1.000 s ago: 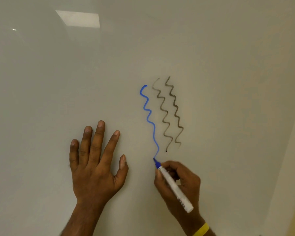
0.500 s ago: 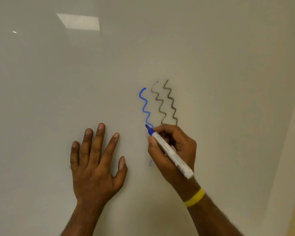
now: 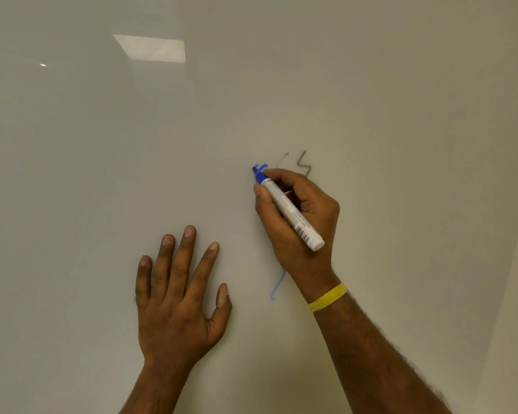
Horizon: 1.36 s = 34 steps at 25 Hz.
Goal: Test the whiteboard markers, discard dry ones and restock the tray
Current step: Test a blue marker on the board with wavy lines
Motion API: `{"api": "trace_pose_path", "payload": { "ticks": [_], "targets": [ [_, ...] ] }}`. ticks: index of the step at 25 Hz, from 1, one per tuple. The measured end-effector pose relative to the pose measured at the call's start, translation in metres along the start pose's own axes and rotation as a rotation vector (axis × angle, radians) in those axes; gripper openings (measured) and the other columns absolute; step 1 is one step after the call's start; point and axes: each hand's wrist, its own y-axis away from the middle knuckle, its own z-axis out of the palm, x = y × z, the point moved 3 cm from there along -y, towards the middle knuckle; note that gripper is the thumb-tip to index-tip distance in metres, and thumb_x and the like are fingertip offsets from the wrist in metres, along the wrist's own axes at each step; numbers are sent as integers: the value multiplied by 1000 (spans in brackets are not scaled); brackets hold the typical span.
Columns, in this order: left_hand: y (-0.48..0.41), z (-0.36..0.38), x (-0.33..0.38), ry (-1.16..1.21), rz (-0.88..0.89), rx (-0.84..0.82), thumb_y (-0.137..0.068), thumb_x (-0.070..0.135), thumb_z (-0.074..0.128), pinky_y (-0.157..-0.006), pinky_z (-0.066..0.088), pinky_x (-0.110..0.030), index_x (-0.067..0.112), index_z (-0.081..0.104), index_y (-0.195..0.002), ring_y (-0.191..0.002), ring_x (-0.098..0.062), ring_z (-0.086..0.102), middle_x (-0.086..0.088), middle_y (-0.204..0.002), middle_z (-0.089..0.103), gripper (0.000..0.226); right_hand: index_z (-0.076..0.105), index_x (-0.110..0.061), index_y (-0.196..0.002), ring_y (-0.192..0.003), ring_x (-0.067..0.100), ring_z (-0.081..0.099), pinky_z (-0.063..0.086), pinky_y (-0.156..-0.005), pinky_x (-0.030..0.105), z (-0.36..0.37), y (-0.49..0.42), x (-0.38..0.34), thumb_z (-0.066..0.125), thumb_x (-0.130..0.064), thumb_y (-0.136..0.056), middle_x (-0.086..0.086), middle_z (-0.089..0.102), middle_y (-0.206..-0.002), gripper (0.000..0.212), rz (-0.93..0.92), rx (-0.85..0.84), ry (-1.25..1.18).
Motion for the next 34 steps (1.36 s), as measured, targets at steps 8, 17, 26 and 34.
{"api": "trace_pose_path", "payload": {
  "ticks": [8,17,26,34],
  "targets": [
    [0,0,1,11,-4,3,-88,40,51,-117,22,-54,19,48,-142,-146,-31,28,-11,-155,35,58,74,-8,-97,-69,15,65,55,-63,36,-12,34,9,73,-12,-83,0,70,-82,15,5,-41,66],
    [3,-2,1,19,-9,8,-88,39,51,-118,21,-54,18,49,-142,-146,-32,28,-12,-156,35,58,73,-13,-99,-69,10,63,54,-60,29,-35,78,21,70,-23,-85,-7,69,-84,18,41,-96,143],
    [5,-2,1,25,-15,-4,-88,38,53,-119,18,-52,17,49,-142,-147,-31,25,-12,-156,33,58,72,-16,-99,-66,8,62,53,-57,26,-45,118,27,71,-21,-84,-9,68,-82,15,99,-103,185],
    [8,-3,2,34,-29,-23,-88,37,53,-119,17,-53,16,47,-144,-149,-31,21,-11,-158,30,60,71,-22,-101,-69,4,62,54,-60,26,-52,157,34,68,-28,-86,-14,68,-87,16,175,-213,249]
  ]
}}
